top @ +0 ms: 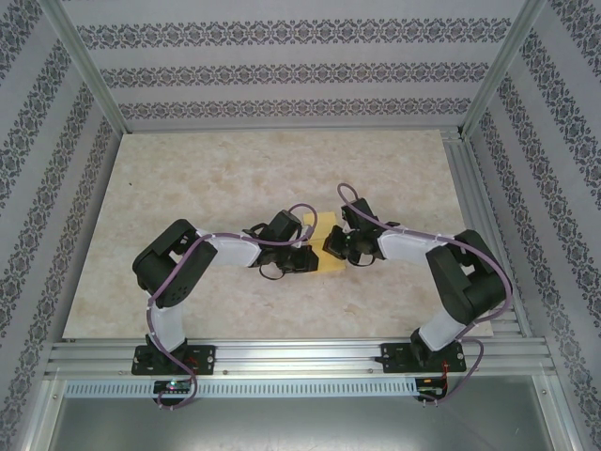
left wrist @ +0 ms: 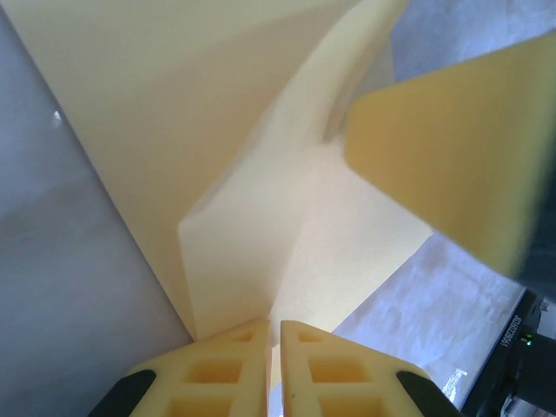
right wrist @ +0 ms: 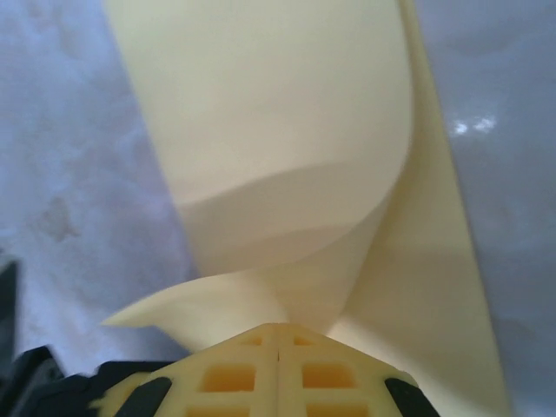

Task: Fold a paper plane with a square sheet of paper (fold left side to right side)
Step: Fold the triangle a second time at the center of the table.

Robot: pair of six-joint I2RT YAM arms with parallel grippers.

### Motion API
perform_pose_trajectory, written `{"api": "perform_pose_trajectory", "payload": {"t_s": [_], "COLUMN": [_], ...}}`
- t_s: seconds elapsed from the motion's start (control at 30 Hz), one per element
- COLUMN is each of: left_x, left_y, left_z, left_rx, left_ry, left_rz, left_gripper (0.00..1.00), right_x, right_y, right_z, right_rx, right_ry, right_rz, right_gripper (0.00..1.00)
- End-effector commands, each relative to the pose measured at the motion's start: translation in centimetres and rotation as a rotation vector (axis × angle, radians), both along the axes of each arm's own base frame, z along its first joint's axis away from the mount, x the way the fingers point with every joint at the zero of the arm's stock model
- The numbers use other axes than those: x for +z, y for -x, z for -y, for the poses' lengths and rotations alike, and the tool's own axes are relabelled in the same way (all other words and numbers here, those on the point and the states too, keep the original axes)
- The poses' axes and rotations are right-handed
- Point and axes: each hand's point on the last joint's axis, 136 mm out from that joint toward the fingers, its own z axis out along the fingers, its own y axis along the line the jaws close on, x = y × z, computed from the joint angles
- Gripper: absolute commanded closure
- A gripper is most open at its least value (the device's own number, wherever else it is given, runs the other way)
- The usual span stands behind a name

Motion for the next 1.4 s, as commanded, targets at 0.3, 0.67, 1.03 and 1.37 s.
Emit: {"api": "perform_pose_trajectory", "payload": {"t_s": [0.3, 0.67, 1.03, 1.37], "left_x": [-2.9, -2.9, -3.0, -2.7], "left_y": [2.5, 2.7, 2.8, 2.9], "left_z": [-0.9, -0.9, -1.1, -1.2], "left_rx": [-0.048, -0.051, -0.051, -0.05], "left_ry": [-0.135, -0.141, -0.145, -0.141], "left_rz": [-0.054, -0.055, -0.059, -0.052], "left_gripper": [0.86, 0.86, 0.86, 0.87], "right_x": [-0.9, -3.3, -3.2, -2.7], "right_y": [1.6, 1.4, -2.0, -5.1], "right_z": [-2.0, -1.3, 3.4, 6.1], "right_rx": [0.019, 0.022, -0.011, -0.052], "right_ry": [-0.063, 0.004, 0.095, 0.138], "right_rz": [-0.022, -0.054, -0.006, 0.029], "right_gripper": [0.98, 0.98, 0.97, 0.97]}}
